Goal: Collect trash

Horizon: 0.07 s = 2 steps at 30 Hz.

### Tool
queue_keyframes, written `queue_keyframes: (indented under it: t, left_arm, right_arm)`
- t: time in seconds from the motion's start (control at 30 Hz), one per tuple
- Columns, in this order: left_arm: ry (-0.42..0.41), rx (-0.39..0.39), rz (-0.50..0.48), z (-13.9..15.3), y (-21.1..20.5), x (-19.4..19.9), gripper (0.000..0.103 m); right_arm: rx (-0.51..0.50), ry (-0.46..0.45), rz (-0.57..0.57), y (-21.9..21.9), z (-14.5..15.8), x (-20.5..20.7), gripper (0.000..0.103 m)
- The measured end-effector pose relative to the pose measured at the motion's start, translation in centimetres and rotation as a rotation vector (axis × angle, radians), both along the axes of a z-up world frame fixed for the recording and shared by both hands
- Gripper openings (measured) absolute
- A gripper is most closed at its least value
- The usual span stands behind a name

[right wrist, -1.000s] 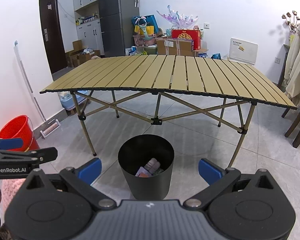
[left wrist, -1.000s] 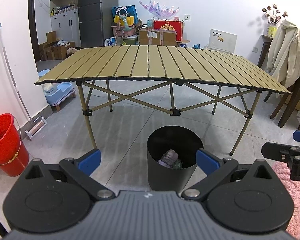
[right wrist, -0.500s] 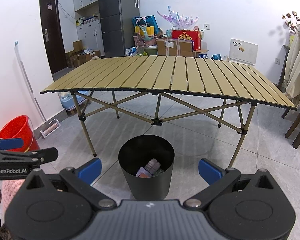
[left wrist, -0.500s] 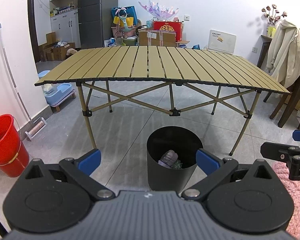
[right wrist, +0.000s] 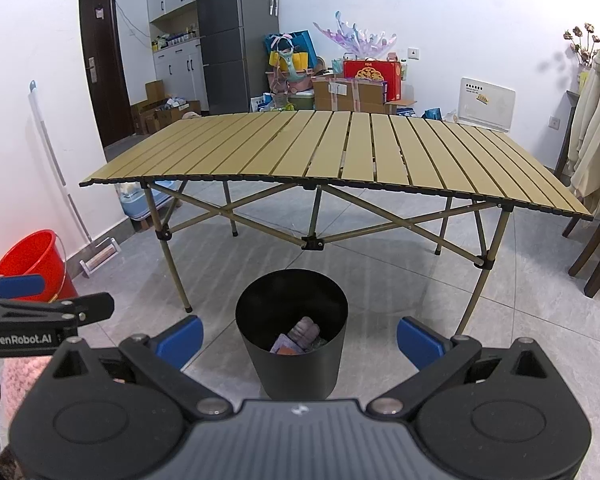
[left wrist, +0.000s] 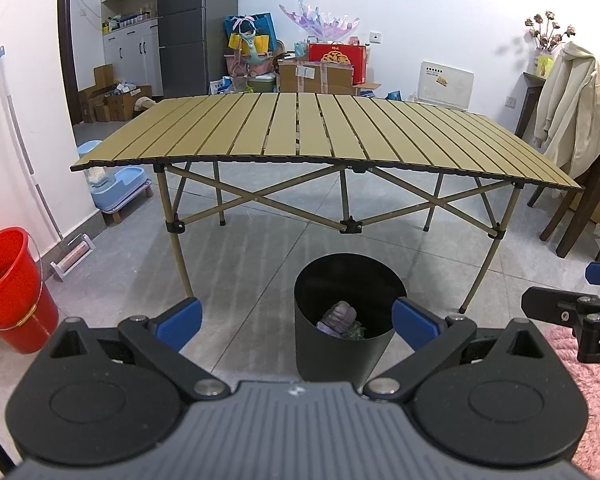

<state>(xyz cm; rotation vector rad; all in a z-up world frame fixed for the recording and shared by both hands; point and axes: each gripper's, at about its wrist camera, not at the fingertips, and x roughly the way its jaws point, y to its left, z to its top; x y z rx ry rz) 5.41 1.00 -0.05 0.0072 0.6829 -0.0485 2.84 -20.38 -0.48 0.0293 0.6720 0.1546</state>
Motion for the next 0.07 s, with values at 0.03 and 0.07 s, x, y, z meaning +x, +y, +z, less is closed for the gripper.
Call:
queue_keyframes:
  t: [0.03,0.07]
  left_arm:
    - [0.0,-0.001,-0.002,0.06,-0.03,0.09,0.103]
    - [-0.001,-0.001,-0.004,-0.21,0.1,0.0,0.103]
  right_arm:
    - [-0.001,0.0,0.0,0.01,0.0,0.0,0.103]
    - [-0.001,0.001,0.0,0.01,0.0,0.0,0.103]
